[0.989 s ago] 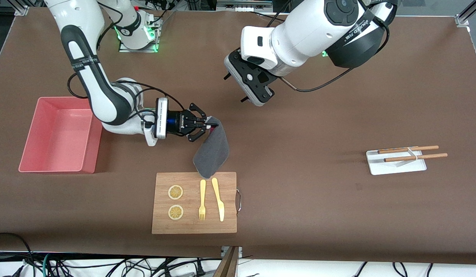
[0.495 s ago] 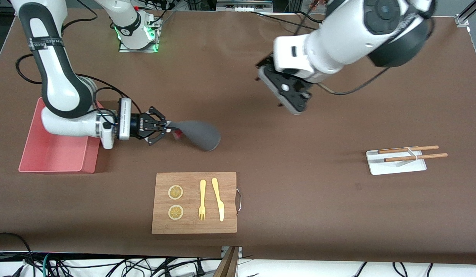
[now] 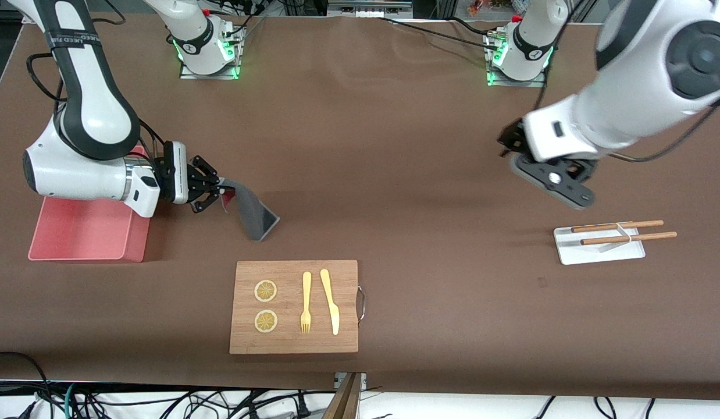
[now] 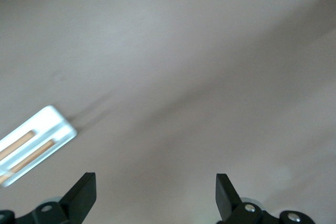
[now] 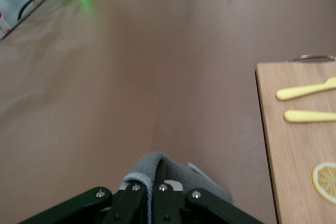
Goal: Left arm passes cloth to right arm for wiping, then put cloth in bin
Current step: 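Lower the cloth onto the table with the right gripper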
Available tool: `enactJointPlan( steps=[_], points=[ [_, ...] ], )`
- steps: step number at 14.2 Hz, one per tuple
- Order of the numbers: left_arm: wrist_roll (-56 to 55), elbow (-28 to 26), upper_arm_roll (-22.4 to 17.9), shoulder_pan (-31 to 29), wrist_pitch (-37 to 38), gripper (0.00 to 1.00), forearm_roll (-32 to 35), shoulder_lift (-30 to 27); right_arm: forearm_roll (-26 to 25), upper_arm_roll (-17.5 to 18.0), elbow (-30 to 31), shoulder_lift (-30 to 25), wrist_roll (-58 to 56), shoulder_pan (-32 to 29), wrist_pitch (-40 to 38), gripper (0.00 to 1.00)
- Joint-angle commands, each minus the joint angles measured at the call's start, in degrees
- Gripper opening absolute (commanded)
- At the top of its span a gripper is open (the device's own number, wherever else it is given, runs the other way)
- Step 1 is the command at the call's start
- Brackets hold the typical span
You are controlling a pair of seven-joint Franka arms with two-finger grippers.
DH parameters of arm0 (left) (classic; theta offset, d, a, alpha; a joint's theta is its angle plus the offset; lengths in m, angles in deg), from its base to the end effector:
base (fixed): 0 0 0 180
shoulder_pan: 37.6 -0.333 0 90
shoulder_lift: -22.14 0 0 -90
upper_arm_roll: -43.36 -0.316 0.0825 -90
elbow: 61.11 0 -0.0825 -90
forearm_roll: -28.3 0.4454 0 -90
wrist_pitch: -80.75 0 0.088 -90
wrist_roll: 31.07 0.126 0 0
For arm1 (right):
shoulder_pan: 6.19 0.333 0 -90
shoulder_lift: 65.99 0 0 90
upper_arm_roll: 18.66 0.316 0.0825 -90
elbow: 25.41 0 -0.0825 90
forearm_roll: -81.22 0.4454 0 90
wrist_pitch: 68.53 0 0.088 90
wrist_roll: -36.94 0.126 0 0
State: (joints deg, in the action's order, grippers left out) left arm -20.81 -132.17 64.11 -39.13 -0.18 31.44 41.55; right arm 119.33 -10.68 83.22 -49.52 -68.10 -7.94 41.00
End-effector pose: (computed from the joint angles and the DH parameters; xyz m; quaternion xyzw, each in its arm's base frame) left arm 0.6666 -0.1825 0.5556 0.9659 -0.2464 -0.0749 0.0265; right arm 0.6333 0.1224 0.2985 -0.6486 -0.6836 -0.1508 0.2989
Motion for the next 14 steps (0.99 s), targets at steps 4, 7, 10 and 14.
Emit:
enactJointPlan(
  steps=[4, 7, 10, 14],
  points=[
    [2.05, -0.66, -2.27, -8.5, -0.1, 1.0, 5.38, 1.51, -11.65, 0.2, 1.41, -3.73, 23.95, 0.08, 1.12, 0.0],
    [0.82, -7.48, -12.99, -2.19, -10.01, 1.0, 4.34, -2.33, -17.44, 0.2, 1.76, -4.7, 41.96, 0.17, 2.09, 0.0],
    [-12.74, -18.19, -15.29, 0.98, -15.65, 1.0, 3.72, -11.64, -23.94, 0.46, 1.94, -5.66, 60.68, 0.87, 2.71, 0.0],
    [-22.66, -34.02, -23.74, 7.86, -23.64, 1.0, 1.97, -22.9, -29.66, 0.55, 2.73, -6.1, 82.58, 2.62, 2.71, 0.0]
  ],
)
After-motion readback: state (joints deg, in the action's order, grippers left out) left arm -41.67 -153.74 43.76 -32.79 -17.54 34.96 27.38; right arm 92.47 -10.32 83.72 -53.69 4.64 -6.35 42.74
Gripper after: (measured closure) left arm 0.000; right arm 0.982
